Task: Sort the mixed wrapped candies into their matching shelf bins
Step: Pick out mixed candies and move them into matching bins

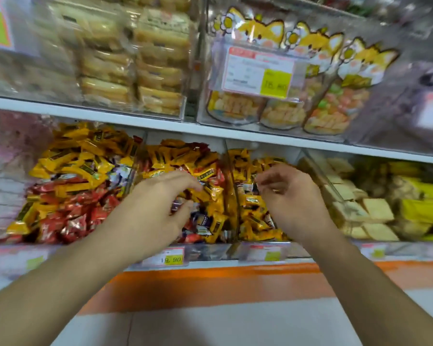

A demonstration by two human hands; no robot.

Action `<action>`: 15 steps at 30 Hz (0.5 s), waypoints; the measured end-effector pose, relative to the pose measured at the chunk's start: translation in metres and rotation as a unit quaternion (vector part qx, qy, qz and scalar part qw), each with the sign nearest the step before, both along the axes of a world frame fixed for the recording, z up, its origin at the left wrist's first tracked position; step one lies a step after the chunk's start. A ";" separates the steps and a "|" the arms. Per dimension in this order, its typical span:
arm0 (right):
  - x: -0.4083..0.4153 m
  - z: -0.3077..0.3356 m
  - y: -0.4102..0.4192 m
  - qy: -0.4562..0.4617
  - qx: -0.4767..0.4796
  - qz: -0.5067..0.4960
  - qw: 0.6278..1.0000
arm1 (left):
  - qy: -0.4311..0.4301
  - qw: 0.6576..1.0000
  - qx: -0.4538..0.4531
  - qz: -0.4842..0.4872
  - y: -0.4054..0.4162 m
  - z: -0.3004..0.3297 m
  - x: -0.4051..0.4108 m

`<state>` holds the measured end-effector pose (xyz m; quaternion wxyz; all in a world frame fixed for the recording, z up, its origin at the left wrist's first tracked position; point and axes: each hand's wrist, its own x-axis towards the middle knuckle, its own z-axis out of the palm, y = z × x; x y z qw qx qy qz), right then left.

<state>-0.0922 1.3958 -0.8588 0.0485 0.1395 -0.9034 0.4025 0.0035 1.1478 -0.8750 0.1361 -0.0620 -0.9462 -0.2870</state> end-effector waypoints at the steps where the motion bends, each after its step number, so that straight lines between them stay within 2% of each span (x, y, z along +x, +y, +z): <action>1: -0.008 -0.004 0.016 0.009 0.034 -0.015 0.999 | -0.006 1.000 -0.003 -0.025 0.013 -0.004 -0.007; 4: -0.031 -0.016 0.059 0.021 0.100 -0.074 0.992 | -0.034 0.997 -0.011 -0.071 0.048 -0.011 -0.024; 7: -0.059 -0.027 0.088 0.020 0.137 -0.122 0.983 | -0.066 0.994 -0.039 -0.073 0.073 -0.016 -0.038; 11: -0.085 -0.040 0.086 0.075 0.200 -0.081 0.974 | -0.079 0.994 -0.056 -0.043 0.077 -0.016 -0.044; 15: -0.105 -0.045 0.075 0.061 0.231 -0.088 0.967 | -0.096 0.992 -0.065 -0.038 0.078 -0.013 -0.041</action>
